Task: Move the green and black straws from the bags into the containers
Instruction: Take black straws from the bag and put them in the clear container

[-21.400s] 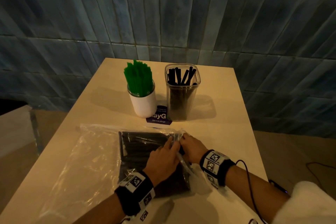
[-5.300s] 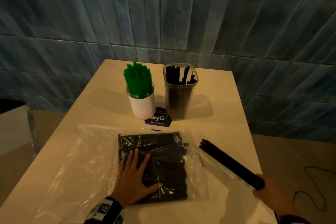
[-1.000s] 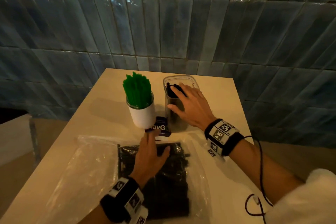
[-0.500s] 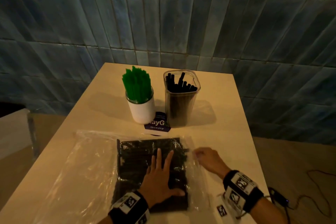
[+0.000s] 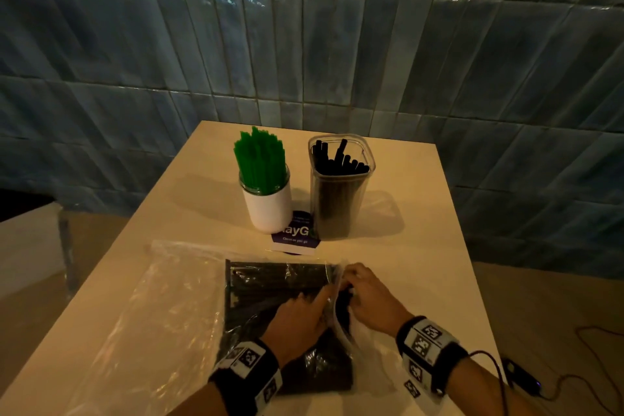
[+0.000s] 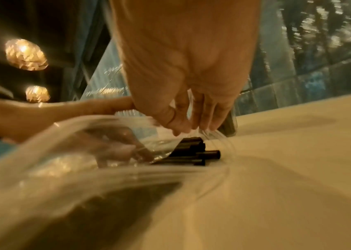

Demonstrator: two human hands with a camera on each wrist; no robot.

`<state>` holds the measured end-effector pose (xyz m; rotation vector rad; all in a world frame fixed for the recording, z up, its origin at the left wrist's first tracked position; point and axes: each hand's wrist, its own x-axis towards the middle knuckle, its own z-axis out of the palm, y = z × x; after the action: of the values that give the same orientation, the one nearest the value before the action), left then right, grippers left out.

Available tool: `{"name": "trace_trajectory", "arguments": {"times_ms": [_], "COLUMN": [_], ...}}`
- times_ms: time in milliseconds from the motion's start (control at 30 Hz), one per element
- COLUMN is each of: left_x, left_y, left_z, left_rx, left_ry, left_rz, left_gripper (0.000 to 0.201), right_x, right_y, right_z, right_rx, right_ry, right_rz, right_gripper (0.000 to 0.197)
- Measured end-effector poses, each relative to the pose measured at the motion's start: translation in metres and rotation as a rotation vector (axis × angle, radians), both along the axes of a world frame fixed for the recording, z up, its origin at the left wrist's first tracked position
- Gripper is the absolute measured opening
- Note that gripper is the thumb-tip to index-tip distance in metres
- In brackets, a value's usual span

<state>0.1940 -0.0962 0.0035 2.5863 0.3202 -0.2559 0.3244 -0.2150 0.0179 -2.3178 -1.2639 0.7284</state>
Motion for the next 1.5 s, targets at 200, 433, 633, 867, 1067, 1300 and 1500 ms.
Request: {"name": "trace_trajectory", "arguments": {"times_ms": [200, 433, 633, 867, 1067, 1300, 1500], "left_x": [-0.006, -0.013, -0.017, -0.016, -0.014, -0.007, -0.002], "left_y": [-0.003, -0.005, -0.007, -0.007, -0.006, -0.006, 0.000], "left_z": [-0.004, -0.002, 0.007, 0.009, 0.012, -0.001, -0.013], "left_rx": [0.017, -0.081, 0.070, 0.084, 0.083, -0.023, -0.128], "left_ry": [-0.079, -0.106, -0.159, -0.199, -0.197, -0.071, 0.007], "left_rz": [0.031, 0.135, 0.091, 0.042, 0.059, 0.102, 0.062], "left_gripper": [0.036, 0.028, 0.036, 0.032, 0.033, 0.038, 0.036], "right_x": [0.001, -0.002, -0.012, -0.014, -0.011, 0.011, 0.032], "right_y": [0.012, 0.023, 0.026, 0.027, 0.012, -0.035, -0.091], "right_z": [-0.004, -0.004, -0.004, 0.003, 0.004, 0.005, 0.020], "right_rx": [-0.086, -0.162, -0.212, -0.391, -0.429, -0.434, -0.517], "right_ry": [-0.063, -0.126, -0.209, -0.260, -0.287, -0.365, -0.402], "right_rz": [0.099, 0.077, 0.063, 0.090, 0.101, 0.016, -0.123], "right_gripper": [0.050, 0.049, 0.051, 0.033, 0.038, 0.032, 0.025]}}
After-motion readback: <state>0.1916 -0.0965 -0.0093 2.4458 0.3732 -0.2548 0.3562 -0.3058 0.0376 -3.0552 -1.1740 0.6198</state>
